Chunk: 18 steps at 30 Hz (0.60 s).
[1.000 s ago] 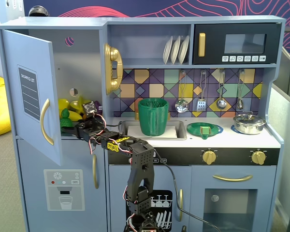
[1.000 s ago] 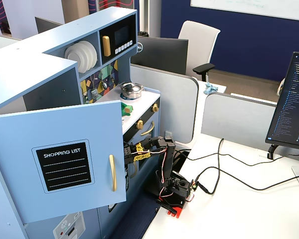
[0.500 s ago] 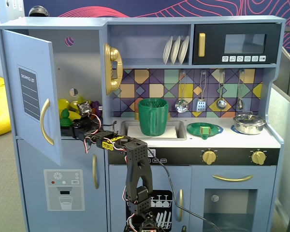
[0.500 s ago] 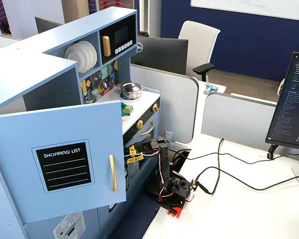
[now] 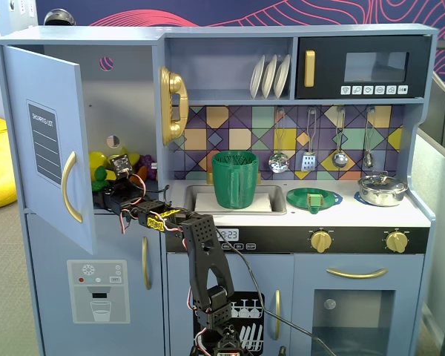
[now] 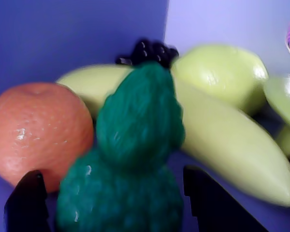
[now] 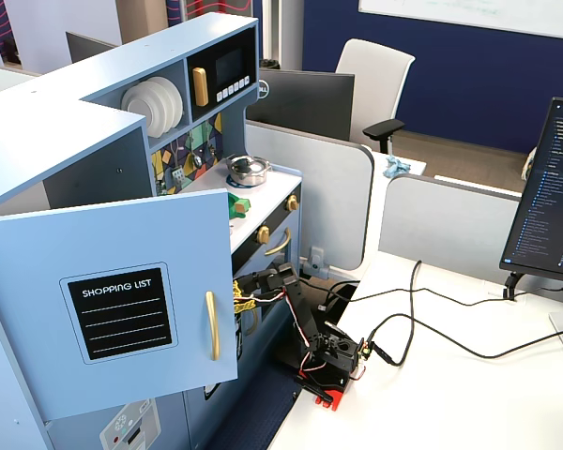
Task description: Pick up the green pineapple from the left cabinet and place it in the green recipient
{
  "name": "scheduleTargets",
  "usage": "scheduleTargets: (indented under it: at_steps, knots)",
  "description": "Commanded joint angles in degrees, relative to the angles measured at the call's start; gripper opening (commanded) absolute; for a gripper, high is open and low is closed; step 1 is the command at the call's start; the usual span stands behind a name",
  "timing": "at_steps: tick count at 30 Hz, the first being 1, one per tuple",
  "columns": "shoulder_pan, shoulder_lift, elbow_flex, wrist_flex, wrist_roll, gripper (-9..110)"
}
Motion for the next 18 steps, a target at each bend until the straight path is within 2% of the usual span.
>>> scheduleTargets:
  at_steps: [1,6,8,11,18]
  knots:
    - [0.6,-0.8,-5.3,-0.1,-3.7,0]
    - [0.6,3.5,-2.1,0.6,-1.4,0]
    - [0.5,8.3,0.2,2.2,-4.9,0]
    - [0.2,19.3,6.9,3.3,-8.4,0]
    - [-0.1,50.2,28.2,11.3,-8.8,0]
